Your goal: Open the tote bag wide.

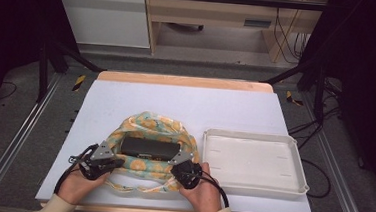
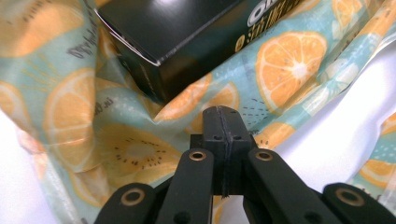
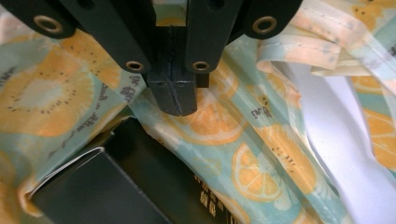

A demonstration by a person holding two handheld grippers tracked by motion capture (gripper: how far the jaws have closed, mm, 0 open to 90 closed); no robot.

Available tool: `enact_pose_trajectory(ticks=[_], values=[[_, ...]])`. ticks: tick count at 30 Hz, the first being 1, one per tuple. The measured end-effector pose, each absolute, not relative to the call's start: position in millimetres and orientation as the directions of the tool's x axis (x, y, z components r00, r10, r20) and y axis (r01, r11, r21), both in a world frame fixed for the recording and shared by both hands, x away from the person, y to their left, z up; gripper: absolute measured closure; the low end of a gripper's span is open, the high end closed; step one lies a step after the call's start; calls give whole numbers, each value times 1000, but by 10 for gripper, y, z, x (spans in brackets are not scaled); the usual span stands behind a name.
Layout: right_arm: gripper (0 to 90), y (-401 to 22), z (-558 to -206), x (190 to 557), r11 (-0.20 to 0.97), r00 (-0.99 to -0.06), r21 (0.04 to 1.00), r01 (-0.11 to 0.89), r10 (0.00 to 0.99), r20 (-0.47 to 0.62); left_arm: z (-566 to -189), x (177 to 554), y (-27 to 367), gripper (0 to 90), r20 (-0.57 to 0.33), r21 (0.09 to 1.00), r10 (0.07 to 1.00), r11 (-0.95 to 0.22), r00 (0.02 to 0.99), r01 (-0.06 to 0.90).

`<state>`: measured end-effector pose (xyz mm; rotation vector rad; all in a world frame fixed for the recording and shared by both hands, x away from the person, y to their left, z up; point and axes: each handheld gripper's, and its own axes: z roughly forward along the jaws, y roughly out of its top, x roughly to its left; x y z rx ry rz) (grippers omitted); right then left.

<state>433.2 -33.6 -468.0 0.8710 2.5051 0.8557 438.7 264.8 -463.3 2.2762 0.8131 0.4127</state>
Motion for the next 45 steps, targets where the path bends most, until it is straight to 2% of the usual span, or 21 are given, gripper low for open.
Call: enact_pose_trajectory(ticks=[17, 21, 23, 27, 30, 34, 39, 45], values=[[900, -721, -4460, 4258, 511, -709, 751, 418, 701, -82, -4367, 4336, 2632, 893, 86, 767, 662, -520, 744, 375], [900, -854, -4407, 4245, 488, -691, 767, 416, 718, -82, -4328, 4343, 2669, 875, 80, 783, 675, -498, 733, 373], [900, -909, -4401, 4233, 482, -685, 771, 416, 724, -82, -4292, 4346, 2692, 834, 80, 795, 681, -484, 727, 366], [762, -1004, -4378, 4206, 462, -666, 783, 416, 741, -84, -4211, 4349, 2698, 686, 107, 813, 676, -482, 730, 327], [576, -1089, -4356, 4174, 439, -640, 795, 418, 764, -85, -4134, 4407, 2677, 469, 116, 803, 658, -503, 744, 320], [418, -1210, -4357, 4134, 419, -612, 798, 433, 787, -81, -4042, 4509, 2653, 327, 149, 779, 628, -550, 764, 301], [233, -1387, -4351, 4108, 379, -582, 818, 432, 810, -68, -3935, 4647, 2601, 214, 147, 764, 574, -583, 805, 276], [160, -1512, -4372, 4094, 370, -556, 814, 448, 829, -70, -3814, 4755, 2499, 173, 182, 698, 497, -673, 848, 245]])
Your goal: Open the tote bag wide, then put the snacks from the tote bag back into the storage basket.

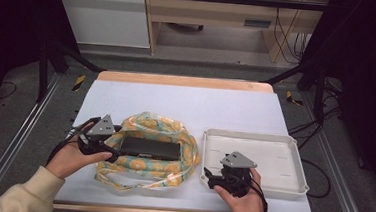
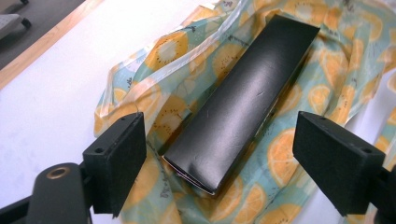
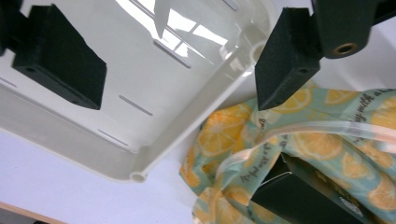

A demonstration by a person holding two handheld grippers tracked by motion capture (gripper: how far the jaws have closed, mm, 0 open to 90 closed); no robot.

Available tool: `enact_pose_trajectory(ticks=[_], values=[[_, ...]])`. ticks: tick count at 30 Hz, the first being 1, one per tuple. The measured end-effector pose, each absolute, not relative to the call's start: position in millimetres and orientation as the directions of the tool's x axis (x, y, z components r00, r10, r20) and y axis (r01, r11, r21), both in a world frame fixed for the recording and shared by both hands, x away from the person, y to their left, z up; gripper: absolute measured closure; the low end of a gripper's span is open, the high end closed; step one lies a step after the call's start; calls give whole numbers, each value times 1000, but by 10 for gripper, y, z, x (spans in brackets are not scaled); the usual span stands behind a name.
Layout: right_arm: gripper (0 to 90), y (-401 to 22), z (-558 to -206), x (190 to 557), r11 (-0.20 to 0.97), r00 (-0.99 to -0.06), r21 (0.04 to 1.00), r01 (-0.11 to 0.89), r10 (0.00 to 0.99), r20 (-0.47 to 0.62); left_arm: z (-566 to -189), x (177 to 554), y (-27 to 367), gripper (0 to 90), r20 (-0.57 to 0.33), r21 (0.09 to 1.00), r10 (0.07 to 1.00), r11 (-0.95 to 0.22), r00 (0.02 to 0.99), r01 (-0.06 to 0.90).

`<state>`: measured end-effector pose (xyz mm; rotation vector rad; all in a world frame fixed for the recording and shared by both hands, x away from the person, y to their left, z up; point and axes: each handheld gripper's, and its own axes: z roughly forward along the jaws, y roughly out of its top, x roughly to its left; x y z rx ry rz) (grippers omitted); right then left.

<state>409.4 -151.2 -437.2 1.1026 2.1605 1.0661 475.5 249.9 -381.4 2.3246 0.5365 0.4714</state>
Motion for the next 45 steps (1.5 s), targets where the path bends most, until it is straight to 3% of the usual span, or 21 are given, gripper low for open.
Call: enact_pose_trajectory(ticks=[8, 26, 37, 45], values=[[83, -1645, -4423, 4064, 373, -549, 805, 461, 833, -71, -3743, 4927, 2348, 153, 228, 586, 366, -792, 902, 173], [77, -1652, -4448, 4046, 397, -556, 793, 462, 826, -90, -3770, 5196, 2265, 176, 214, 473, 242, -874, 946, 116], [83, -1639, -4462, 4048, 405, -560, 786, 468, 823, -91, -3746, 5204, 2189, 339, 209, 414, 158, -908, 965, 59], [86, -1643, -4469, 4051, 406, -564, 785, 468, 821, -88, -3881, 5222, 2084, 342, 179, 350, 97, -936, 979, 29]])
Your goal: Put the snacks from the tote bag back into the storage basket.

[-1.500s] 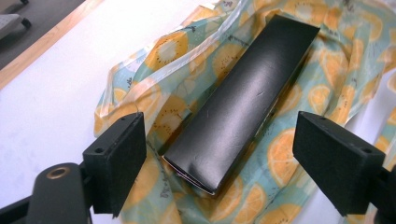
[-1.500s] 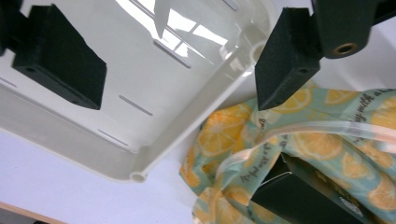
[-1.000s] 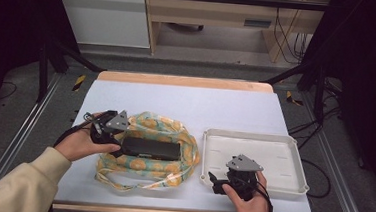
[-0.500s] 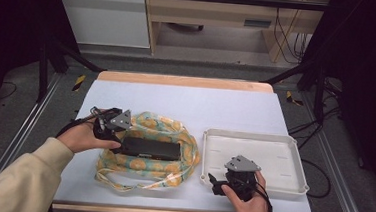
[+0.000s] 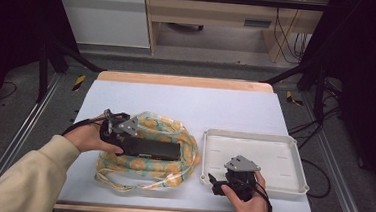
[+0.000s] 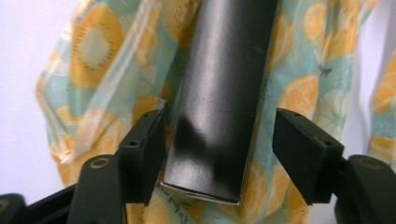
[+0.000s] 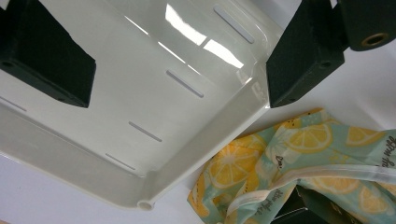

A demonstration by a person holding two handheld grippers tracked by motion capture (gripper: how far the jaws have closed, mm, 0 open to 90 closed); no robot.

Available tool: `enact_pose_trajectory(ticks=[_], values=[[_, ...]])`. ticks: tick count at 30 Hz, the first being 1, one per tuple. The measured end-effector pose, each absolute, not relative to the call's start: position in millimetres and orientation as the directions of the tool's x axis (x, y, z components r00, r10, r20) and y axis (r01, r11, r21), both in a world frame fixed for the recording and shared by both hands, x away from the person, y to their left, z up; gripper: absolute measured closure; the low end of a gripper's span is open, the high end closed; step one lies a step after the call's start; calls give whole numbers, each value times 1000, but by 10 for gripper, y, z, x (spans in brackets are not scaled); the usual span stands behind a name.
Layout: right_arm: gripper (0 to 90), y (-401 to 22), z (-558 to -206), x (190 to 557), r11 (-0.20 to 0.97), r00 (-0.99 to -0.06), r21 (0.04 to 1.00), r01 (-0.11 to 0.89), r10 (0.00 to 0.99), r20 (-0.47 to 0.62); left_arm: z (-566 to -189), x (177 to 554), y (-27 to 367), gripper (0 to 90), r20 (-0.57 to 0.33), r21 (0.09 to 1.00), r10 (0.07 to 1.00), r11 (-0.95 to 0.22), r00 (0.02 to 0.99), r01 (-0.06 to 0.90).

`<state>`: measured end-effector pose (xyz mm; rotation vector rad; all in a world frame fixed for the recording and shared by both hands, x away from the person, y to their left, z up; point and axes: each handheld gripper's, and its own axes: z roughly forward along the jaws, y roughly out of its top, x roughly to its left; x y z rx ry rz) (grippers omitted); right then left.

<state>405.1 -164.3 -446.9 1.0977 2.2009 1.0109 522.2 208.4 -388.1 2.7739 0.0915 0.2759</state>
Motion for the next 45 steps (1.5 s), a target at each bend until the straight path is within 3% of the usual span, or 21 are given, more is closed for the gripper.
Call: enact_pose_trajectory(ticks=[8, 19, 29, 45], values=[[87, -1638, -4478, 4053, 410, -566, 780, 473, 820, -87, -4065, 5319, 2016, 312, 159, 288, 73, -957, 985, 25], [87, -1630, -4495, 4058, 419, -572, 770, 480, 816, -88, -4249, 5390, 1990, 338, 124, 262, 64, -965, 990, 30], [88, -1629, -4502, 4061, 420, -571, 767, 485, 816, -86, -4160, 5347, 2074, 422, 159, 296, 23, -955, 987, -26], [96, -1616, -4474, 4051, 416, -580, 771, 482, 811, -76, -3792, 5222, 2185, 427, 179, 408, 47, -912, 983, -30]])
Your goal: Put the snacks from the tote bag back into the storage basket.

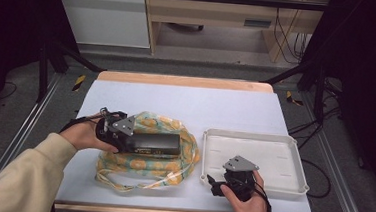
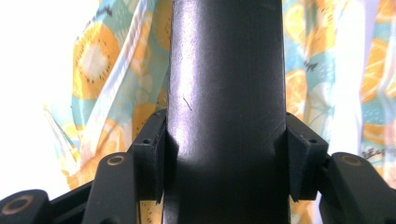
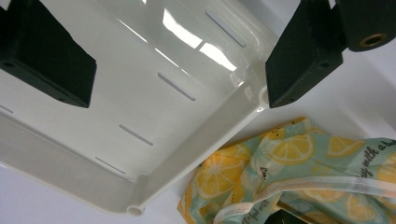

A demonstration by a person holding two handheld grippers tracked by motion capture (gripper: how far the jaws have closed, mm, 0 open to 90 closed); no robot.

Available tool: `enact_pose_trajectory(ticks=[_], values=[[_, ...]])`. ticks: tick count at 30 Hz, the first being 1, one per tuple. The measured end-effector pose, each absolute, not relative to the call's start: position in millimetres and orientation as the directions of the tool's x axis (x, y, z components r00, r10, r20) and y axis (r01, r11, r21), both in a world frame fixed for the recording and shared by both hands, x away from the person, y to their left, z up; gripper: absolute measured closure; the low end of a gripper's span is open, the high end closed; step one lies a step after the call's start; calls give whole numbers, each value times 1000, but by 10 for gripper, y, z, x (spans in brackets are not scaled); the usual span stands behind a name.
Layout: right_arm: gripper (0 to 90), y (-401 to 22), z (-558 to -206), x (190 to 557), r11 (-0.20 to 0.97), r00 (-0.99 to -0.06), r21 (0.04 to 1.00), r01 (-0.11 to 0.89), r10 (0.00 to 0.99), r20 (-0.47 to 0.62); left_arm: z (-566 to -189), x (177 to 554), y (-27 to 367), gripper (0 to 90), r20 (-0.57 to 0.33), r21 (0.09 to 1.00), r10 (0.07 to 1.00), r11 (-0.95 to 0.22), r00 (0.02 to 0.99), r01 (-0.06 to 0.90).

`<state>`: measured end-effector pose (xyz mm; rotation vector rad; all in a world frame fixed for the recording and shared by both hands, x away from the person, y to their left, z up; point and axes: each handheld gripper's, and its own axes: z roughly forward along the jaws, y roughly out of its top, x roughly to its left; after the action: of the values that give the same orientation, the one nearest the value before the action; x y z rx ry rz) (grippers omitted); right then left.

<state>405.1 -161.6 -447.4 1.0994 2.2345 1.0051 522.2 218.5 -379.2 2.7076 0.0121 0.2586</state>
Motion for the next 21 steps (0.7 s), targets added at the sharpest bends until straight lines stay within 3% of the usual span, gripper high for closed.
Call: enact_pose_trajectory(ticks=[10, 15, 21], values=[[133, -1585, -4273, 4109, 505, -625, 721, 475, 770, -127, -3699, 5185, 2167, 428, 182, 422, 59, -906, 982, -24], [197, -1593, -4121, 4173, 564, -683, 671, 482, 722, -116, -3634, 5180, 2144, 428, 185, 425, 71, -905, 980, -14], [164, -1607, -3953, 4276, 621, -743, 634, 461, 661, -107, -3547, 5158, 2114, 428, 188, 425, 76, -905, 979, -12]])
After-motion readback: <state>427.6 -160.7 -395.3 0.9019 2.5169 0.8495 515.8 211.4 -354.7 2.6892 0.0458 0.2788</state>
